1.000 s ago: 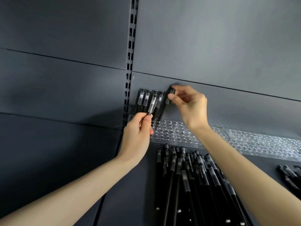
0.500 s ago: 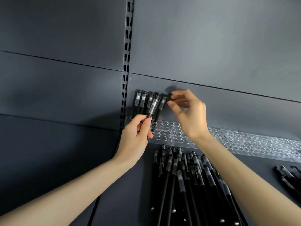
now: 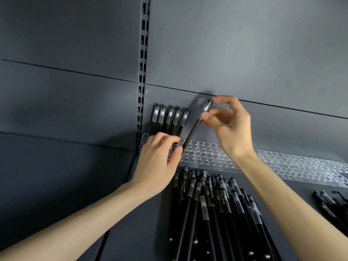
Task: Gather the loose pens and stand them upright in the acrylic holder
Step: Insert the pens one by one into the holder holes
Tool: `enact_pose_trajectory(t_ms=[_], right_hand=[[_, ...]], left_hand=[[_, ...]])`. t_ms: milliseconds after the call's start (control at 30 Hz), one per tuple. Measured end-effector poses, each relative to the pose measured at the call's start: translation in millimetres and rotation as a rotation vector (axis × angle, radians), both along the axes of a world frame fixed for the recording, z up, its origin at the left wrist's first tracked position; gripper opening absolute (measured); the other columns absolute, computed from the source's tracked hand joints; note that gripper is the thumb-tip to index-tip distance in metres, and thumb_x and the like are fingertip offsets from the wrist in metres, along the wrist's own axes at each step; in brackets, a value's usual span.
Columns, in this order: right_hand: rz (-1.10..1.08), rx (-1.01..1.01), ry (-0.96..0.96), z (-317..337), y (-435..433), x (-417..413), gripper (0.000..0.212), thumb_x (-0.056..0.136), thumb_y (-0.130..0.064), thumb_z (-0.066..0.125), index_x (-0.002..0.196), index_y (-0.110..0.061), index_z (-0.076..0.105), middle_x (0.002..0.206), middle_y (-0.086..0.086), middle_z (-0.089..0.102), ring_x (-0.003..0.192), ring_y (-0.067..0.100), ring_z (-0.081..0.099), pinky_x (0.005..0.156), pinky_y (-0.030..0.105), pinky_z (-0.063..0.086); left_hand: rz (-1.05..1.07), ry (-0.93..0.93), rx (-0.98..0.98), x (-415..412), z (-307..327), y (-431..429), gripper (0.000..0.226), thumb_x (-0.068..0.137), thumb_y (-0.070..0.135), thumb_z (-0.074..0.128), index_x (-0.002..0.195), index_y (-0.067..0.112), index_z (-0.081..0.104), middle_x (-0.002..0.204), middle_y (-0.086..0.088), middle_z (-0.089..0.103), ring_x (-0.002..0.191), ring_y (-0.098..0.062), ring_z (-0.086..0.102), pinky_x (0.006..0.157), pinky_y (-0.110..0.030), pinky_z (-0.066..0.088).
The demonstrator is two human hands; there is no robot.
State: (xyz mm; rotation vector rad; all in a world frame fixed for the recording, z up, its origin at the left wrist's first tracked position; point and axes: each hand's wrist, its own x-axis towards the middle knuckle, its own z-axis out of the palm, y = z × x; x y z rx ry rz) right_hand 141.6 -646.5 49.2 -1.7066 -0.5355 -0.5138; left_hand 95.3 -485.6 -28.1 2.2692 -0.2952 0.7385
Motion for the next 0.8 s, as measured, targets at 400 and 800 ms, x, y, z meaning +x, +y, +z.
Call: enact_pose_trajectory(t_ms=[400,800], right_hand=[[-0.159,-0.142,-0.117,-12,12,26,0.026,0.086,-0.009,0.068,0.102,-0.027,0.057,0.072,-0.009,0.066,0.076,0.015,0.067,0.079,0.035,0.054],[-0.189,-0.362,-0.12,-26,13,26,0.025,0.09,-0.004,0.061,0.111,-0.016,0.061,0.078,-0.002,0.071,0.074,0.015,0.068,0.077,0.034,0.055]], left_hand=[[0.103,-0.025,0.477,4,-16,6,0.044,0.092,0.039,0.036,0.12,0.019,0.063,0.114,-0.002,0.059,0.105,-0.026,0.055,0.093,-0.044,0.043],[0.098,-0.01,0.474,3,-13,6,0.043,0.092,0.038,0.037,0.118,0.018,0.065,0.112,-0.002,0.06,0.104,-0.026,0.054,0.093,-0.044,0.044]])
